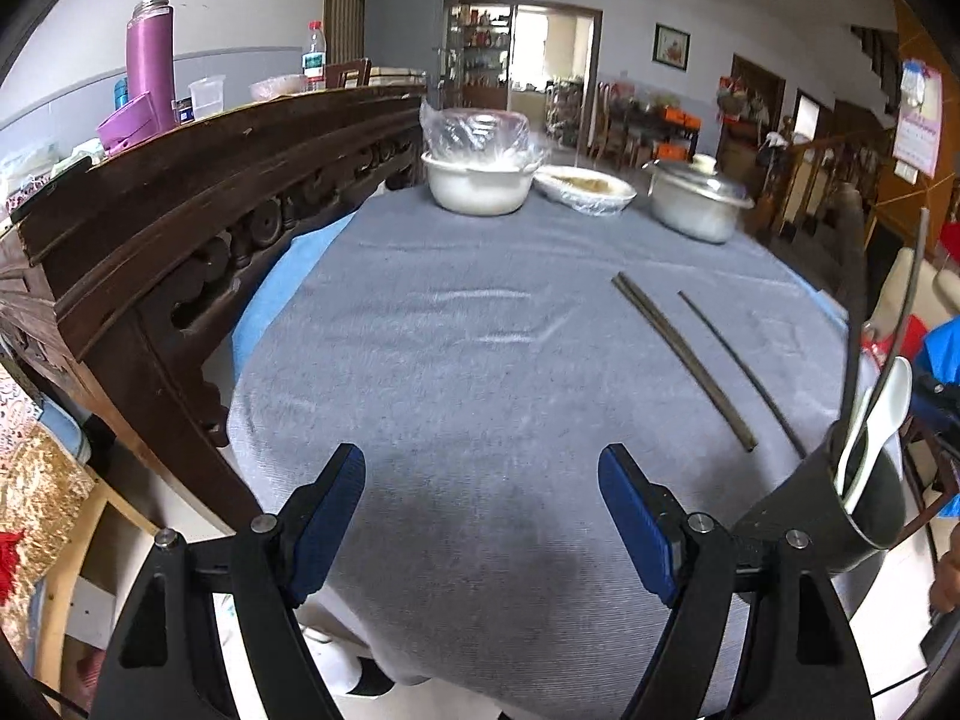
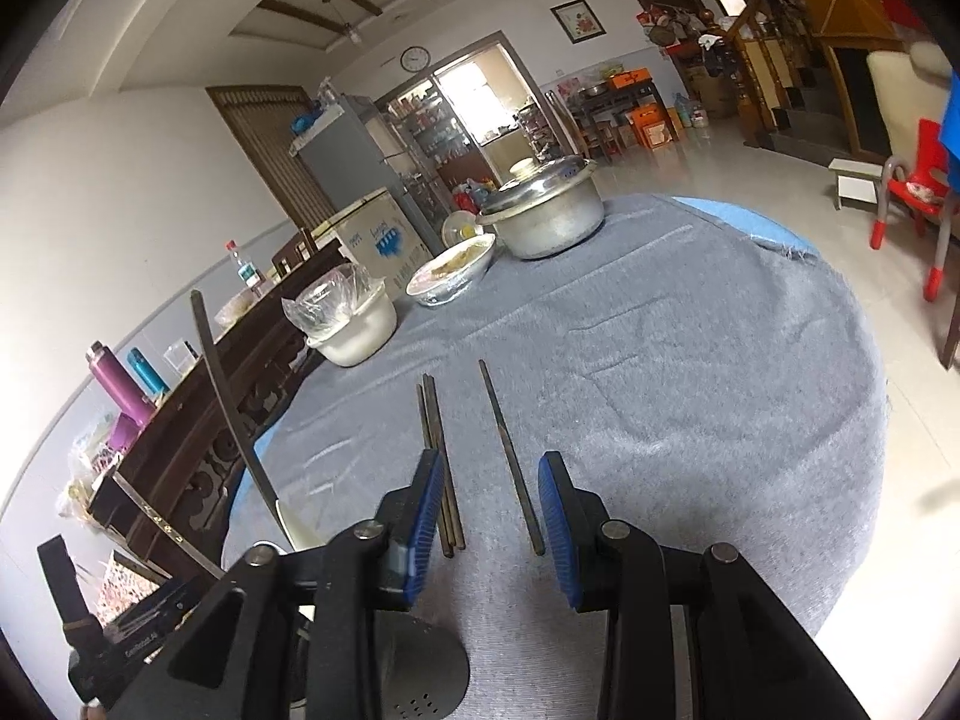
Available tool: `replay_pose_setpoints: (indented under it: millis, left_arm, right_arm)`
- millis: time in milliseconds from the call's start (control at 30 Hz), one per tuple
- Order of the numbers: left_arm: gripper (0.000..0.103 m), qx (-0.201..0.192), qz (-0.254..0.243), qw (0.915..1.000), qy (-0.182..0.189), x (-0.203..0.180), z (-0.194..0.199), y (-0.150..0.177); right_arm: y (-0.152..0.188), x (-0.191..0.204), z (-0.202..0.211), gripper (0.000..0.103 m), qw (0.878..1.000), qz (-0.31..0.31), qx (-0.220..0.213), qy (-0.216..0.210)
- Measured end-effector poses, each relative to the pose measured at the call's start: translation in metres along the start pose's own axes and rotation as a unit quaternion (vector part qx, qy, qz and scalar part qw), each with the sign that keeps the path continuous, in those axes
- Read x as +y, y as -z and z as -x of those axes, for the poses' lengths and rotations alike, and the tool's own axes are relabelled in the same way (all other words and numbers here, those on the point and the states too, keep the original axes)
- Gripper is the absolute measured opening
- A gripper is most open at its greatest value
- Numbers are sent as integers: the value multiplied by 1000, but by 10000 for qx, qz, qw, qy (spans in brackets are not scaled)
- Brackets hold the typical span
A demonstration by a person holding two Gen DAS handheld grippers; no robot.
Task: Organize utensils
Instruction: 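Move the right tool toward the remaining dark chopsticks on the cloth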
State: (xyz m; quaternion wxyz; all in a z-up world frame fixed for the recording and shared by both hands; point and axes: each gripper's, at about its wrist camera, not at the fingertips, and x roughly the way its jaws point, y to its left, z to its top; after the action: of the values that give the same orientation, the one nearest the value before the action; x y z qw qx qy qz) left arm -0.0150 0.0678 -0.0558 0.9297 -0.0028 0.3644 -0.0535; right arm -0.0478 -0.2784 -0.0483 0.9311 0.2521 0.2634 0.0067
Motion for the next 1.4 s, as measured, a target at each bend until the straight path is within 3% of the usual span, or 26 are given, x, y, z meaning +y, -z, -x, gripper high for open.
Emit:
replay_pose_setpoints:
  millis: [567,900,1100,1400]
  left_arm:
    - [80,414,117,9981,-436,35,34,20]
    - [80,130,336,9983,-465,50,75,5]
    - [80,-221,554,9975,-370,61,109,-18]
    - [80,-393,637,9966,-340,81,143,-25]
  right_arm:
    - [-7,-8,26,41,9988,296,147,355]
    - [-11,-6,62,41,9987,293,-91,404]
    - [-14,12,82,41,9980,441,-198,397]
    - [-17,41,101,46,9975,477,-352,375]
